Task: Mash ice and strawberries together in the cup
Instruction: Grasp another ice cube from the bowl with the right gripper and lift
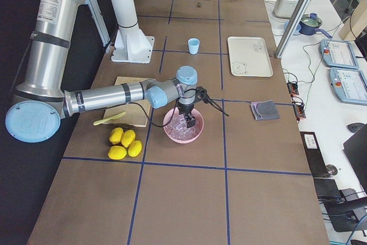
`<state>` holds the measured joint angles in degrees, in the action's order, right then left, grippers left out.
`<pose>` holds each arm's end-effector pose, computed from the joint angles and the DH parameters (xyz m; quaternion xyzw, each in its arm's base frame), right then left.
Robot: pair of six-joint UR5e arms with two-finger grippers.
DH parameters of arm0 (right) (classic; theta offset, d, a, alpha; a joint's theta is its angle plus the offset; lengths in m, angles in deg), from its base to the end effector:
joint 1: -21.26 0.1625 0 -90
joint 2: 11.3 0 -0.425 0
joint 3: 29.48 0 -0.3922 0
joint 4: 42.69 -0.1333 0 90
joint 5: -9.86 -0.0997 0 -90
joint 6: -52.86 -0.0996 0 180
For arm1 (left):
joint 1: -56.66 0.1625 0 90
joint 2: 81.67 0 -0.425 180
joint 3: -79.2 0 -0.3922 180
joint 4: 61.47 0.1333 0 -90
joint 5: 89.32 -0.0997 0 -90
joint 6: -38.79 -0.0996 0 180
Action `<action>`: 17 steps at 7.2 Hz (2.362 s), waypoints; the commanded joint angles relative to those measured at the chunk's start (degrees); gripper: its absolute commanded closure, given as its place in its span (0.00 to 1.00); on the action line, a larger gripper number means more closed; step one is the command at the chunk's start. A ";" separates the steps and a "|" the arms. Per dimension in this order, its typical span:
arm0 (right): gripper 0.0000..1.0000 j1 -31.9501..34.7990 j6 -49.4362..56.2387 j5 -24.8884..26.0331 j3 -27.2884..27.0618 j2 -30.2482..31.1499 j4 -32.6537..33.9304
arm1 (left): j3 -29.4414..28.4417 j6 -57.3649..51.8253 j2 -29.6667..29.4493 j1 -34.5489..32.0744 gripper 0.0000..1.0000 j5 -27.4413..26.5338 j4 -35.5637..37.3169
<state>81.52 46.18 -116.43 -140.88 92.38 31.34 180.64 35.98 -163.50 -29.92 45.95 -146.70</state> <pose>-0.1397 -0.3943 0.5562 0.0900 -0.3505 -0.2485 0.8985 -0.0368 -0.4320 0.6335 -0.0141 0.3848 0.0451 0.9218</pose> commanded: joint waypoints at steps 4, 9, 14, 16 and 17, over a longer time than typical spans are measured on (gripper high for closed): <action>0.26 -3.66 -4.57 -1.07 0.30 -1.81 -0.38 | -0.01 0.00 0.00 0.00 0.00 0.00 0.07; 0.36 -4.37 -4.57 -0.54 2.15 -1.46 0.50 | -0.01 0.00 0.00 0.00 0.00 0.00 -0.02; 0.86 -4.98 -4.49 -0.36 2.50 -1.46 0.50 | 0.07 0.00 0.00 0.00 0.00 0.09 -0.02; 0.86 -2.63 -4.31 -1.23 1.63 -2.07 0.50 | 0.16 0.00 0.00 0.00 0.00 0.00 -0.11; 0.86 -0.78 -4.40 -1.07 -0.21 -2.16 0.50 | 0.16 0.00 0.00 0.00 0.00 0.09 -0.11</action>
<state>78.60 41.81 -117.38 -139.46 90.43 31.85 180.77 35.98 -163.50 -29.92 45.97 -146.78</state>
